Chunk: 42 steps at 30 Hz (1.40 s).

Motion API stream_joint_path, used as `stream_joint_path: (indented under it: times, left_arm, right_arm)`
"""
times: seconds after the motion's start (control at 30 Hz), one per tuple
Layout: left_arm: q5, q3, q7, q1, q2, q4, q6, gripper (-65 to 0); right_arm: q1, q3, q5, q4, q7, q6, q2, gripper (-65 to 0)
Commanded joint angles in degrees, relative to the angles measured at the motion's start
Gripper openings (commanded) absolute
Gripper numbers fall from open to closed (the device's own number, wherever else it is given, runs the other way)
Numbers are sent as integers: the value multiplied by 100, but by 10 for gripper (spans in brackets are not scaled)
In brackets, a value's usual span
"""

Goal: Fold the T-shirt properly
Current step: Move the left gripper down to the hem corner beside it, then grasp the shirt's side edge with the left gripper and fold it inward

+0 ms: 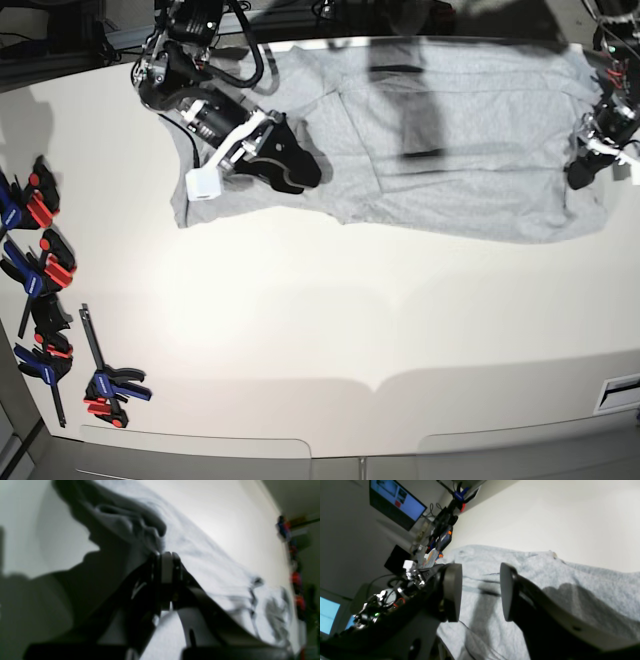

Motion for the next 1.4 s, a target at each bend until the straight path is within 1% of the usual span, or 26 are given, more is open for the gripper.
stream_joint_path:
  times: [0.0, 0.13, 0.2, 0.27, 0.33, 0.37, 0.5, 0.6, 0.7, 0.83, 1.0, 1.03, 1.07, 1.1, 1.13, 1.17, 1.2, 1.27, 1.3, 1.37]
  left_arm:
    - [13, -31, -55, 83, 7, 402, -76, -650]
    - [212, -31, -39, 544, 518, 1659, -76, -650]
    - [212, -17, 33, 697, 780, 2201, -76, -650]
    - [214, 76, 98, 761, 970, 2625, -76, -650]
    - [219, 302, 162, 756, 1082, 2894, -76, -650]
    - [269, 446, 151, 756, 1121, 2977, -76, -650]
    - [839, 1204, -57, 726, 1250, 3047, -76, -650]
    - [1257, 1768, -269, 673, 1401, 3047, -76, -650]
    - [1714, 2208, -490, 551, 1563, 3047, -76, -650]
    - [2061, 2710, -492, 339, 1705, 3045, -76, -650]
    - [2614, 3110, -592, 249, 1714, 3036, -76, -650]
    - [2688, 3143, -634, 249, 1711, 3036, -76, -624]
    - [2706, 3165, -662, 249, 1709, 3036, -76, -504]
    - [2699, 3165, -686, 247, 1714, 3036, -76, -397]
    - [2702, 3163, -785, 243, 1711, 3036, -76, -332]
    - [2702, 3163, -881, 234, 1707, 3036, -76, -307]
    - [2702, 3163, -962, 216, 1690, 3040, -76, -305]
    - [2706, 3132, -955, 201, 1659, 3121, -76, -306]
    - [2702, 3051, -881, 205, 1655, 3217, -76, -306]
    - [2702, 2798, -535, 251, 1633, 3510, -76, -307]
  right_arm:
    - [39, 52, 170, 186, 138, 54, 0, -415]
    - [39, 378, 168, 501, 138, 54, 2, -415]
    - [39, 625, 168, 669, 140, 54, 2, -415]
    - [39, 896, 170, 778, 146, 54, 35, -415]
    - [37, 1143, 170, 815, 166, 54, 122, -415]
    - [37, 1237, 168, 813, 164, 54, 184, -415]
    - [37, 1534, 166, 813, 157, 54, 468, -415]
    - [37, 1700, 146, 813, 160, 54, 590, -415]
    - [37, 1773, 22, 813, 162, 54, 603, -415]
    - [37, 1770, 22, 811, 166, 54, 603, -415]
    - [37, 1755, 20, 811, 164, 54, 603, -415]
    - [37, 1755, 20, 811, 164, 54, 601, -415]
    - [37, 1755, 20, 811, 164, 54, 601, -415]
    - [37, 1755, 20, 811, 166, 54, 601, -415]
    - [37, 1755, 20, 811, 166, 54, 601, -415]
    - [37, 1755, 20, 811, 168, 54, 601, -415]
    - [37, 1755, 20, 811, 188, 54, 601, -415]
    - [37, 1755, 20, 811, 205, 54, 601, -415]
    - [37, 1755, 20, 811, 205, 54, 601, -415]
    - [37, 1755, 20, 811, 203, 54, 601, -415]
